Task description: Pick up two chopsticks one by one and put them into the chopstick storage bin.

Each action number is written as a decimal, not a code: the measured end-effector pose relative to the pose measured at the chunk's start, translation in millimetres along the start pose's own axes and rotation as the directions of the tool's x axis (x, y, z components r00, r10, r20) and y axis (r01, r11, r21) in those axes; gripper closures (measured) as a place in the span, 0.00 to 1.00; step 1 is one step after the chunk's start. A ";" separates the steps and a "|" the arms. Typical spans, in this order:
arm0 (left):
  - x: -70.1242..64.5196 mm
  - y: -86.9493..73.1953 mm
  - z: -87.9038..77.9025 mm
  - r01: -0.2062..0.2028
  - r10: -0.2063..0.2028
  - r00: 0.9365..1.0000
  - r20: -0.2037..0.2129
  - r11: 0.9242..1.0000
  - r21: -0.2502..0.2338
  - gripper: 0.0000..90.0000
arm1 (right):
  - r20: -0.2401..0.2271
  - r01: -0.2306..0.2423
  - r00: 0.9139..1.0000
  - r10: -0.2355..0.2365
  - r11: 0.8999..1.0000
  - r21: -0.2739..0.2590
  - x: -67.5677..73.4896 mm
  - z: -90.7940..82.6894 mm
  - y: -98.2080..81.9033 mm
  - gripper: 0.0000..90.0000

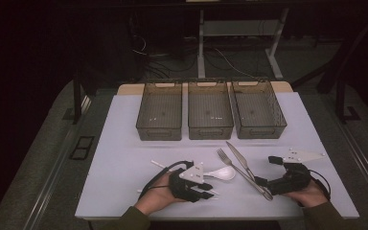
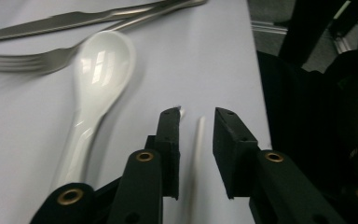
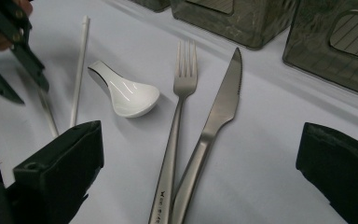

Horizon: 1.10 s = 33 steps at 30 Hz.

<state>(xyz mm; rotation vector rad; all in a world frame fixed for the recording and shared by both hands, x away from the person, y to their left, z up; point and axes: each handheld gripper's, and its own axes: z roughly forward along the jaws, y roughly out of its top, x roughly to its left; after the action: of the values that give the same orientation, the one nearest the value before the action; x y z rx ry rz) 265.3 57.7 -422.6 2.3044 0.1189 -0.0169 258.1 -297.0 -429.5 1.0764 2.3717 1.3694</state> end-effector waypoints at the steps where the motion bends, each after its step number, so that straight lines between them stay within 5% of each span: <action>1: 1.6 -3.8 -5.5 0.011 -0.011 1.000 -0.008 1.000 -0.006 0.76 | 0.000 0.001 1.000 -0.001 1.000 0.000 0.0 0.0 0.0 0.01; 12: 5.4 -52.9 -49.1 0.075 -0.073 0.995 -0.065 0.997 0.019 0.76 | 0.000 0.000 1.000 0.000 1.000 0.001 0.3 0.9 -0.1 0.01; 24: 11.7 -64.3 -42.6 0.089 -0.089 0.996 -0.011 0.994 0.057 0.86 | 0.000 0.001 1.000 -0.001 1.000 0.001 0.4 1.1 -0.1 0.01; 33: 8.7 -66.1 -39.9 0.026 -0.025 0.999 -0.025 0.997 0.079 0.90 | -0.001 0.001 1.000 -0.001 1.000 0.001 0.4 1.2 0.0 0.01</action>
<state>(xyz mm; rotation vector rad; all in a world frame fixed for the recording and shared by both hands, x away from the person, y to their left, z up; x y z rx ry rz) 266.9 132.1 -445.1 2.3831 0.1624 -0.0074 258.4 -296.0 -430.1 1.0746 2.3740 1.3684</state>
